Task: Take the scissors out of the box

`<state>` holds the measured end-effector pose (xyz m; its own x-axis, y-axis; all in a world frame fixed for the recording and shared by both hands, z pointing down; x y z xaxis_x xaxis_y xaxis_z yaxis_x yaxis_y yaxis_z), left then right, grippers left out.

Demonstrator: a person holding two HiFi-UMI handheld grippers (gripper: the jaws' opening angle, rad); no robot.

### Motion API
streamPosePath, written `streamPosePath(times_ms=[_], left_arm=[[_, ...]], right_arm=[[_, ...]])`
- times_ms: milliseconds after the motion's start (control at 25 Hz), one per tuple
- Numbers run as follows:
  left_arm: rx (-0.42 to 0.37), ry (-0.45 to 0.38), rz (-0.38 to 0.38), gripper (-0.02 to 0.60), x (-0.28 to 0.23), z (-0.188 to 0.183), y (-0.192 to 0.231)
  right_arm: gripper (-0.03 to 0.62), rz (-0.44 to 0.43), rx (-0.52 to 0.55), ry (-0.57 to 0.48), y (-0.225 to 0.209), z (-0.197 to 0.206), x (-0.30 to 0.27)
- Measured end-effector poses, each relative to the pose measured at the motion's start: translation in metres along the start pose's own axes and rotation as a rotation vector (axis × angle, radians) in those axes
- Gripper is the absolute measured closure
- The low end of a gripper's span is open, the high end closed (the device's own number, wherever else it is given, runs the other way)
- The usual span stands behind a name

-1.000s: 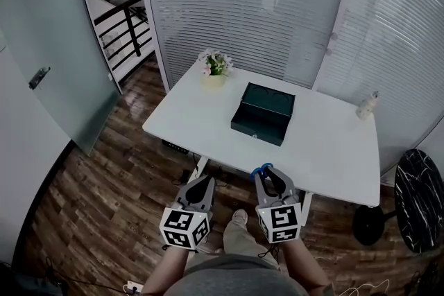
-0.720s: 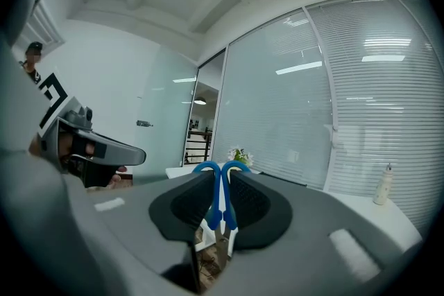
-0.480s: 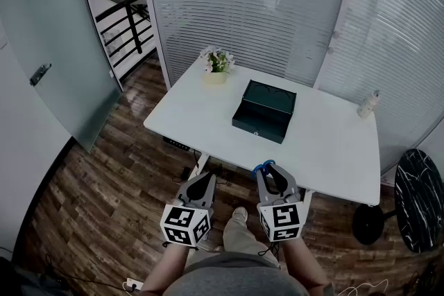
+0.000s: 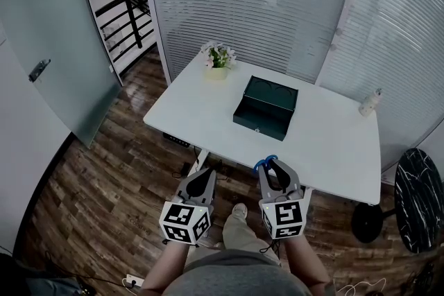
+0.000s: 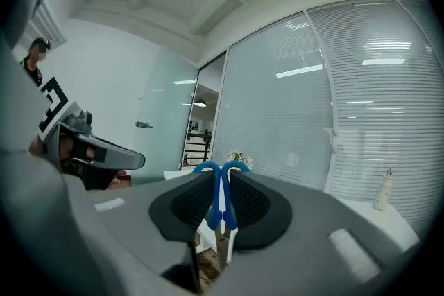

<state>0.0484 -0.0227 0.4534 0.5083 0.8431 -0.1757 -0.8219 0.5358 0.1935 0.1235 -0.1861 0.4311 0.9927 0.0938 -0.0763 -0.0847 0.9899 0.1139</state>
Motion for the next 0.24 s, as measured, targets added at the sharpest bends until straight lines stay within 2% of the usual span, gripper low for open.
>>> streamPosePath(times_ms=[240], left_arm=[[0.003, 0.008, 0.001, 0.577, -0.0023, -0.0005, 0.0070]], right_arm=[[0.513, -0.005, 0.013, -0.006, 0.0031, -0.0036, -0.0071]])
Point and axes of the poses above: the fingertips, and each gripper's own axes: x backward along the fingers, y to its left, z out of its underside, the point moved 5 cm from there along x, backward along the fingers, and after that the axes turned 1 degree about -x, right-handed, at the moved point
